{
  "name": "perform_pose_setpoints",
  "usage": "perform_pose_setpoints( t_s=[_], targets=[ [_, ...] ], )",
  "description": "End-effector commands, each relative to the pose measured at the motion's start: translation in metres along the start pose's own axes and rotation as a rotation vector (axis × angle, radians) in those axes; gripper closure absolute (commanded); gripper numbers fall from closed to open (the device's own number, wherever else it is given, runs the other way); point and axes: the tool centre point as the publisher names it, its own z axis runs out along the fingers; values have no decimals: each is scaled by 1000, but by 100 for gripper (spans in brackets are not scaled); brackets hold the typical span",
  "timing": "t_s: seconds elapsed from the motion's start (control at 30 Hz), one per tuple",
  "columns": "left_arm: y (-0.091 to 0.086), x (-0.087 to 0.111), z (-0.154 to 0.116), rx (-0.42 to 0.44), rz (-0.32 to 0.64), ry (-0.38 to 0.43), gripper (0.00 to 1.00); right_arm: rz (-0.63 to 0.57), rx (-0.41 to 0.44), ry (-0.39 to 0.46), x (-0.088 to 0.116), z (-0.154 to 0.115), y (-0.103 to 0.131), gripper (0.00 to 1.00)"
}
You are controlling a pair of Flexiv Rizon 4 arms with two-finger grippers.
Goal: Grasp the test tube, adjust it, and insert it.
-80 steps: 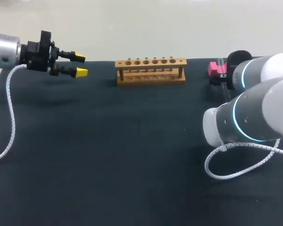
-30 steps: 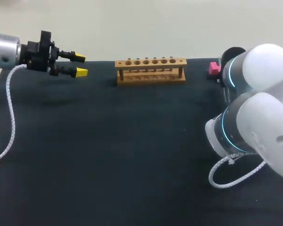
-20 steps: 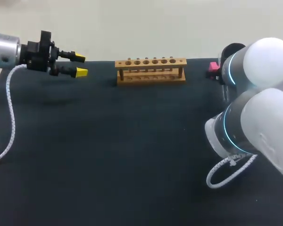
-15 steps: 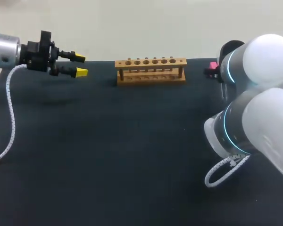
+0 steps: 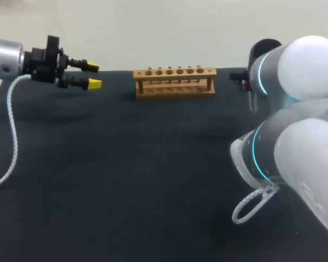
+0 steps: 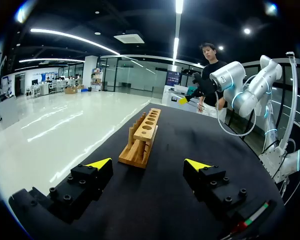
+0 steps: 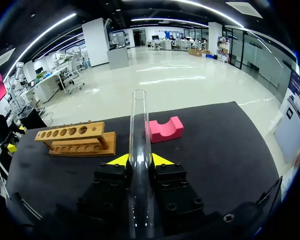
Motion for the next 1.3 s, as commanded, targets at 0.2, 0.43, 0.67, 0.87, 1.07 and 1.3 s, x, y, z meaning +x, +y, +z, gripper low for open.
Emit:
perform_pose_setpoints(
  t_s=[0.2,0.43,0.67,0.87,1.07,1.3],
  targets=[
    [0,1,0,0,3,-2,0,-26,-41,8,2,-12,30,100],
    [0,1,0,0,3,-2,0,-45,-84,15,5,-9,61,100],
    [0,1,0,0,3,-2,0,-91,-89,23,10,-1,91,100],
    [0,1,0,0,3,-2,0,-93,-112,24,15,11,112,100],
    [0,1,0,0,3,-2,0,-92,-148,29,22,21,133,100],
    [0,1,0,0,3,-2,0,-72,-193,41,29,38,151,100]
  ],
)
